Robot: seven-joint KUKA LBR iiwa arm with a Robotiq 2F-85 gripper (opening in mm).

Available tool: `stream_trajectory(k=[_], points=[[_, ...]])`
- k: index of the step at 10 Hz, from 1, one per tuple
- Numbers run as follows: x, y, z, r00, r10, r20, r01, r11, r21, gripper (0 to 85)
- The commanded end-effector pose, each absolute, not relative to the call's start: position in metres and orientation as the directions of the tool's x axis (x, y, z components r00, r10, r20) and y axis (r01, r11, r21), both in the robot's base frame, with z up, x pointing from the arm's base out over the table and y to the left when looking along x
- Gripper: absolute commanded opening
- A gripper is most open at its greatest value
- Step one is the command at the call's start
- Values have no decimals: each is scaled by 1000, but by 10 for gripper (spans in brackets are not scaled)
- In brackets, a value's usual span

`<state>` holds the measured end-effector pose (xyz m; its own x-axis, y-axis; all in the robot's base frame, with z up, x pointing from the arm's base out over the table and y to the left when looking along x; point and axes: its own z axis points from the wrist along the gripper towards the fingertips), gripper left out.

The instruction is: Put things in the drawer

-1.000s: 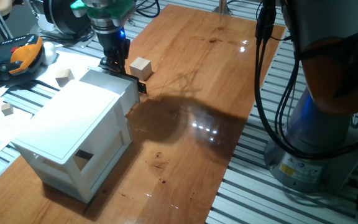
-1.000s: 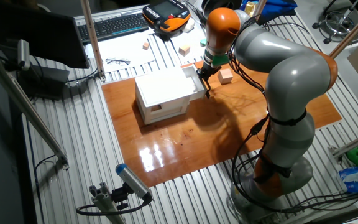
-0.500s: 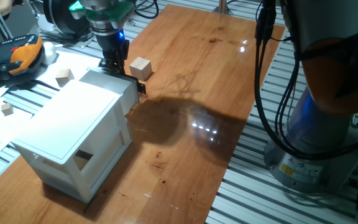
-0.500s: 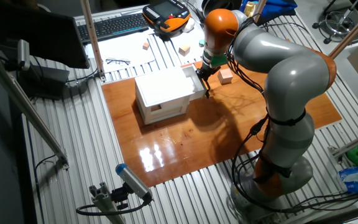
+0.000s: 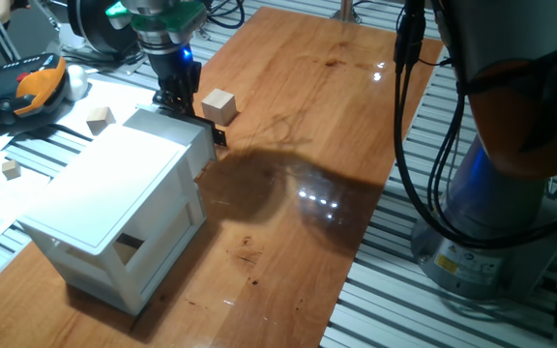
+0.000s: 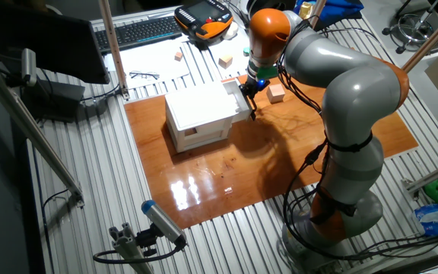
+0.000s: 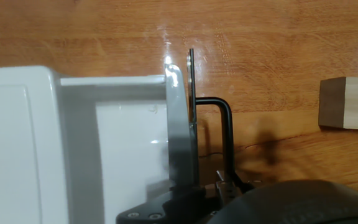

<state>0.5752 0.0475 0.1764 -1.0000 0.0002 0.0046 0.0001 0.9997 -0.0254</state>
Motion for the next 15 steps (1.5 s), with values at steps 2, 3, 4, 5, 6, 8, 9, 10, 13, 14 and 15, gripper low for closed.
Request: stream_trajectory(k=[2, 3, 4, 5, 6, 8, 9, 10, 13, 14, 15], points=[[575, 48, 176, -1000, -14, 11, -14, 1000, -27, 0], [575, 48, 176, -1000, -26, 11, -27, 999, -20, 0], [575, 48, 176, -999, -40, 8, -40, 999, -17, 0], [575, 48, 176, -999, -48, 6, -48, 999, -10, 0], [575, 48, 176, -999, -48, 6, -48, 999, -7, 0], [575, 48, 176, -999, -45, 7, -45, 999, -18, 0], [575, 48, 177, -999, -36, 8, -36, 999, -17, 0], [573, 50, 179, -1000, -29, 11, -30, 999, -21, 0], [573, 52, 177, -1000, -22, -1, -22, 999, -35, 0], [575, 49, 176, -1000, -24, -3, -24, 999, -37, 0], [576, 46, 177, -1000, -24, -1, -23, 999, -41, 0]])
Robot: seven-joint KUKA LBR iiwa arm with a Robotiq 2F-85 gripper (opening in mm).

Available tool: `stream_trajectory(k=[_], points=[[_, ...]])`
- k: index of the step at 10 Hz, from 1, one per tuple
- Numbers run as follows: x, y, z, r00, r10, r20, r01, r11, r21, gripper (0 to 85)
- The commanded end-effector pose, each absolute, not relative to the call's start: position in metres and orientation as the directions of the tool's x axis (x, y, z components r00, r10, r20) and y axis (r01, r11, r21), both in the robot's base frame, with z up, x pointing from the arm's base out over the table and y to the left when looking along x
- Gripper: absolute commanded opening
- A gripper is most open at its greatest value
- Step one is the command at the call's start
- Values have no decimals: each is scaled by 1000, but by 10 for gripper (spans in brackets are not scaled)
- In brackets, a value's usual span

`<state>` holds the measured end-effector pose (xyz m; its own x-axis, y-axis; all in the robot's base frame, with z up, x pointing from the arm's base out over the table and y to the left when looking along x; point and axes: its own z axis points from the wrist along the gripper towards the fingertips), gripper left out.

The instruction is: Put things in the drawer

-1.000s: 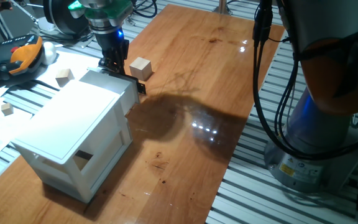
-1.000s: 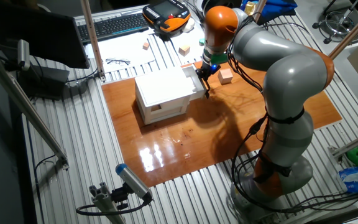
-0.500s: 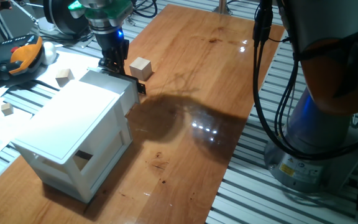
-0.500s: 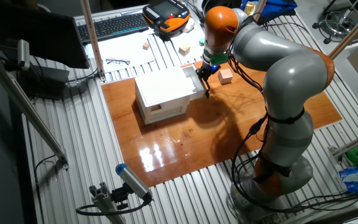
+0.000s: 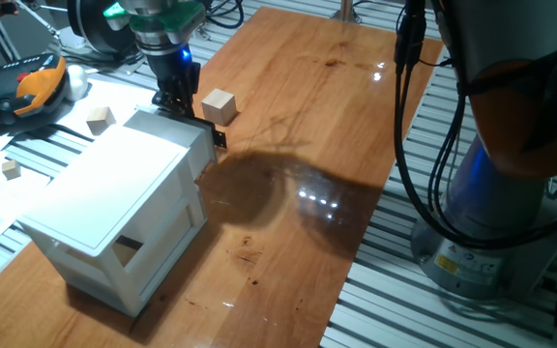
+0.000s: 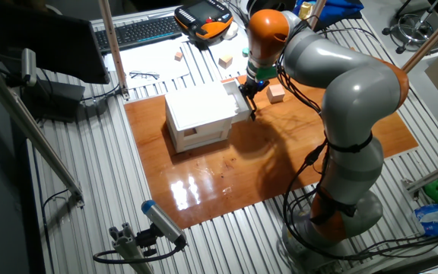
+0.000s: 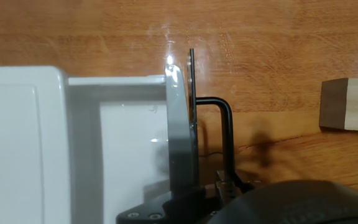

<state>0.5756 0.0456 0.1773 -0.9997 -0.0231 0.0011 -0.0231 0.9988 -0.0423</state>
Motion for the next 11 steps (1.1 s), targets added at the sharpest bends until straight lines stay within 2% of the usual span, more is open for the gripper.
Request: stream_trajectory(k=[1, 11], points=[[576, 44, 178, -1000, -22, 3, -22, 999, -43, 0], [577, 35, 177, -1000, -20, 1, -20, 998, -57, 0]])
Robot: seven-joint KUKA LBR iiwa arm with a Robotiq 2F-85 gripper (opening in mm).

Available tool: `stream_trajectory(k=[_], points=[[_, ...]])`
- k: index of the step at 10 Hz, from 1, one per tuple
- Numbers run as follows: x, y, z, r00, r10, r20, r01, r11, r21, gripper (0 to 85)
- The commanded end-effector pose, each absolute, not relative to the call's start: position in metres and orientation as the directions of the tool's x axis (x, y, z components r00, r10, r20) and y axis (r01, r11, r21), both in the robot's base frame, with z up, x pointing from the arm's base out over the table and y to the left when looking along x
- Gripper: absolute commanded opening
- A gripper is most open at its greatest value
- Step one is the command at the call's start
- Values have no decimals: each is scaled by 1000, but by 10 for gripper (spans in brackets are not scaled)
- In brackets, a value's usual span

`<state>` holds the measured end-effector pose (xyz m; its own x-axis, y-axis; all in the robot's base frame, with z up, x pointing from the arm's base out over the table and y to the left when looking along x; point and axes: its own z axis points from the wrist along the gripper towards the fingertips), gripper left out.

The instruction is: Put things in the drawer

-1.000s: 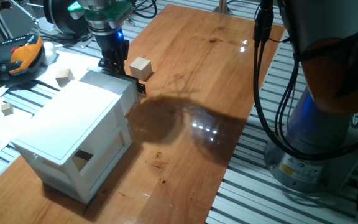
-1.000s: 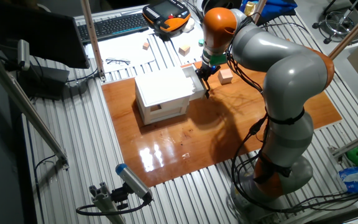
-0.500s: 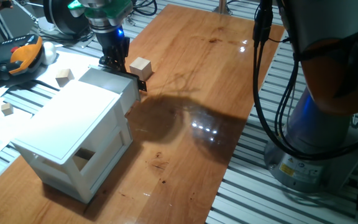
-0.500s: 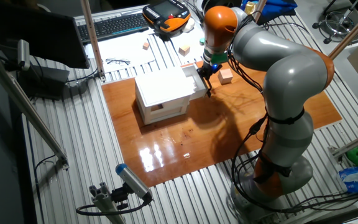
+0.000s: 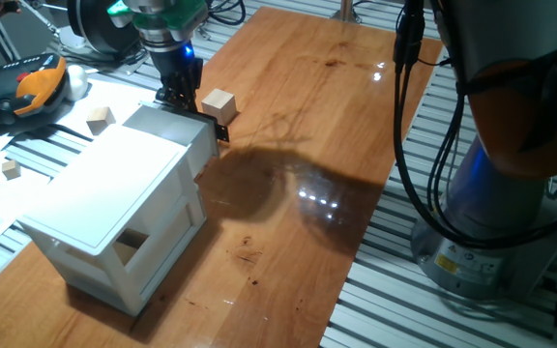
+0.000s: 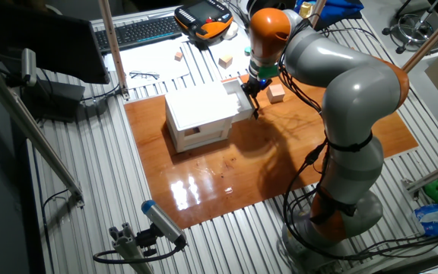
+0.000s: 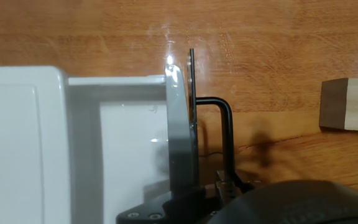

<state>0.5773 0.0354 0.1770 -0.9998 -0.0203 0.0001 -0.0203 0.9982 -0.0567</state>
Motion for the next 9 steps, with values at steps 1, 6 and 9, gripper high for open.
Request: stream_trajectory(k=[1, 6, 9], points=[[577, 33, 176, -1000, -20, 1, -20, 998, -57, 0], [578, 20, 176, -1000, -26, 5, -27, 999, -44, 0], [578, 13, 175, -1000, -29, 7, -30, 999, -41, 0]])
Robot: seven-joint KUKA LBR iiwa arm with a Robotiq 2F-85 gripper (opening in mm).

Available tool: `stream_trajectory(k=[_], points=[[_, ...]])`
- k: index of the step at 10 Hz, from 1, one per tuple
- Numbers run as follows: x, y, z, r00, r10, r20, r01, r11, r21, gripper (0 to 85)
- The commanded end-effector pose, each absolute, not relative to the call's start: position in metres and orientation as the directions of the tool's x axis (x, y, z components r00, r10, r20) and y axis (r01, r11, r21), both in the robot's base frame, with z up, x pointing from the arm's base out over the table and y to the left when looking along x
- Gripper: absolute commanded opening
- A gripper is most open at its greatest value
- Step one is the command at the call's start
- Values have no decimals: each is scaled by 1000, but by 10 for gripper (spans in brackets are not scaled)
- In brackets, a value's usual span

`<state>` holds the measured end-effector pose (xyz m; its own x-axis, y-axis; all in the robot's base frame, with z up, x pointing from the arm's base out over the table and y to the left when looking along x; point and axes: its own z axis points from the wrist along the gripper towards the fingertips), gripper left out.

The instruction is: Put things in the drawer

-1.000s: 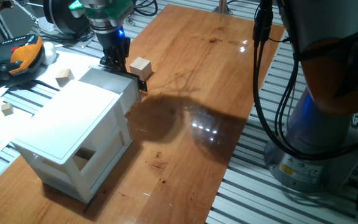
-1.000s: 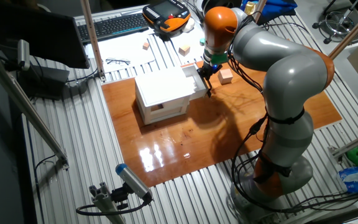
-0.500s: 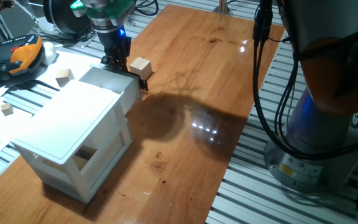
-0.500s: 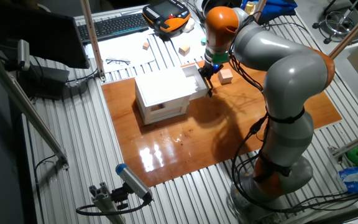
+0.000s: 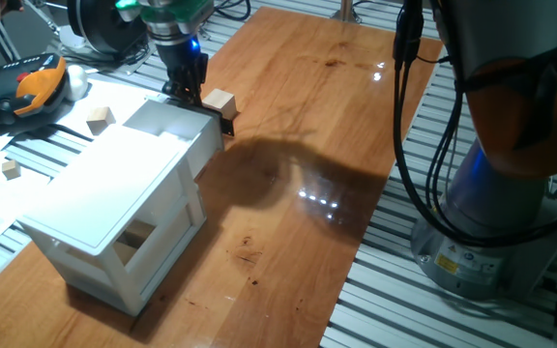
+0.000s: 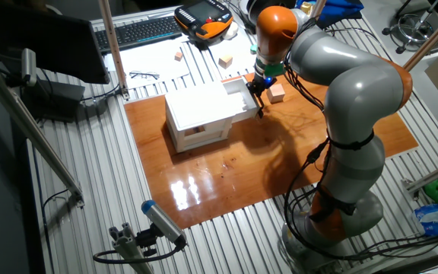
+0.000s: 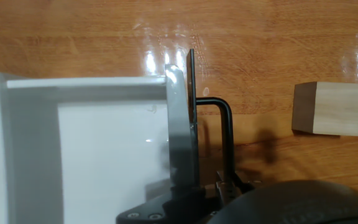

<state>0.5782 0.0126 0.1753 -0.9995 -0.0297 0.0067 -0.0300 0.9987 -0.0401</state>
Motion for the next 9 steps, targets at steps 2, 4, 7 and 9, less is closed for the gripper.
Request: stream_trajectory(k=[2, 4, 7, 9], points=[[578, 7, 176, -999, -34, 7, -34, 999, -41, 0], [577, 2, 176, -999, -38, 9, -39, 998, -43, 0], [577, -4, 173, -999, -42, 7, -42, 998, -40, 0], [577, -8, 175, -999, -45, 7, -45, 998, -41, 0]])
